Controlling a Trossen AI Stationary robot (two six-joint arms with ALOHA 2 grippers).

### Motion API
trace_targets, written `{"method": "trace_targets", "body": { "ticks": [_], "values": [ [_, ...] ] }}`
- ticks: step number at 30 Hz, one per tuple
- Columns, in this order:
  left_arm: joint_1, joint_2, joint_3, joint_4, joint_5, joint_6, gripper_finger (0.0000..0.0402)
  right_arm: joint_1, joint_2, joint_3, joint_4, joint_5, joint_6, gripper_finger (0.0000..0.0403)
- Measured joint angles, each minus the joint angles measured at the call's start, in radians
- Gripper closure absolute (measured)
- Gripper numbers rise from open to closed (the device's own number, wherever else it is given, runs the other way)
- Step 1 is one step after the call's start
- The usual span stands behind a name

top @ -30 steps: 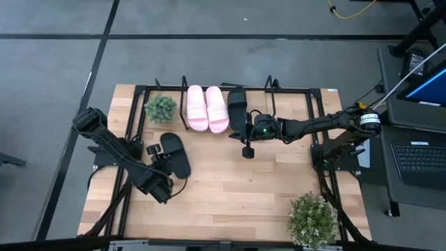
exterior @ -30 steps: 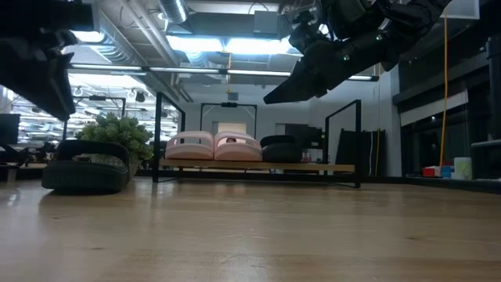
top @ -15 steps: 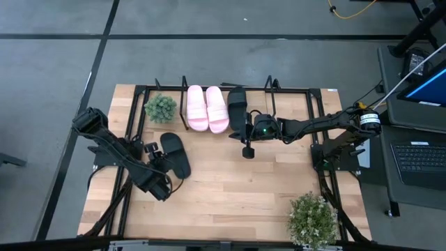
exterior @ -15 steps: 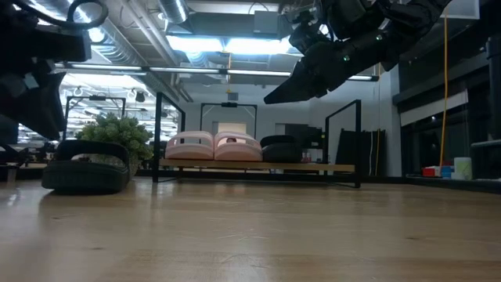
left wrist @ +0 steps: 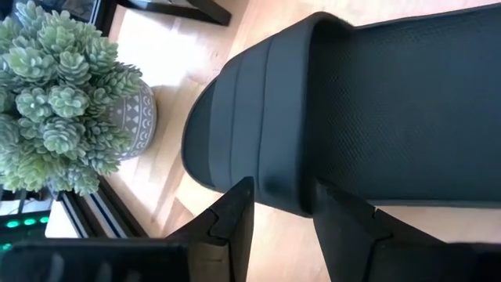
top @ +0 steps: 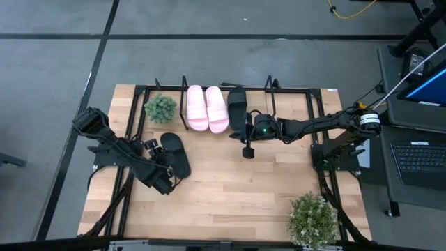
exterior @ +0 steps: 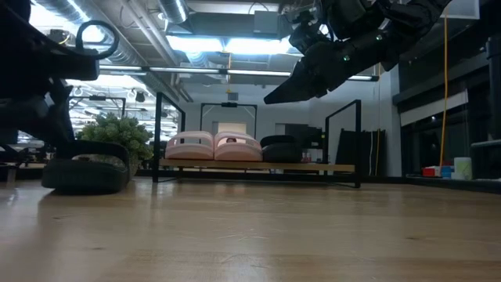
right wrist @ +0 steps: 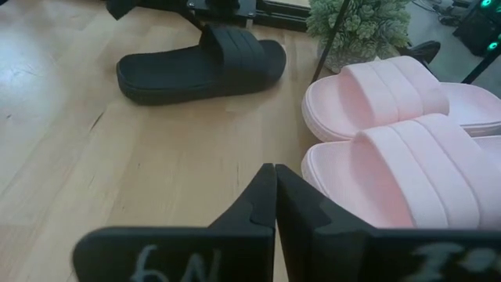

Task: Pick and place slides into the shelf
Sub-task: Put the black slides on the shelf

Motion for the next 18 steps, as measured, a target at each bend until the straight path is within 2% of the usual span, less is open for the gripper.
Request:
{"method": "trace_targets", "body": {
  "ticks": [9,18],
  "values": [
    [0.043,0.0,-0.002,0.006,0.0,0.02,0.0299,0.0,0.0,0.0,0.0,0.0,0.0,0.0397],
    [0.072,0.0,-0.002,0.043,-0.007,0.021,0.039,0.0,0.0,0.0,0.0,0.0,0.0,0.0397]
  ]
}}
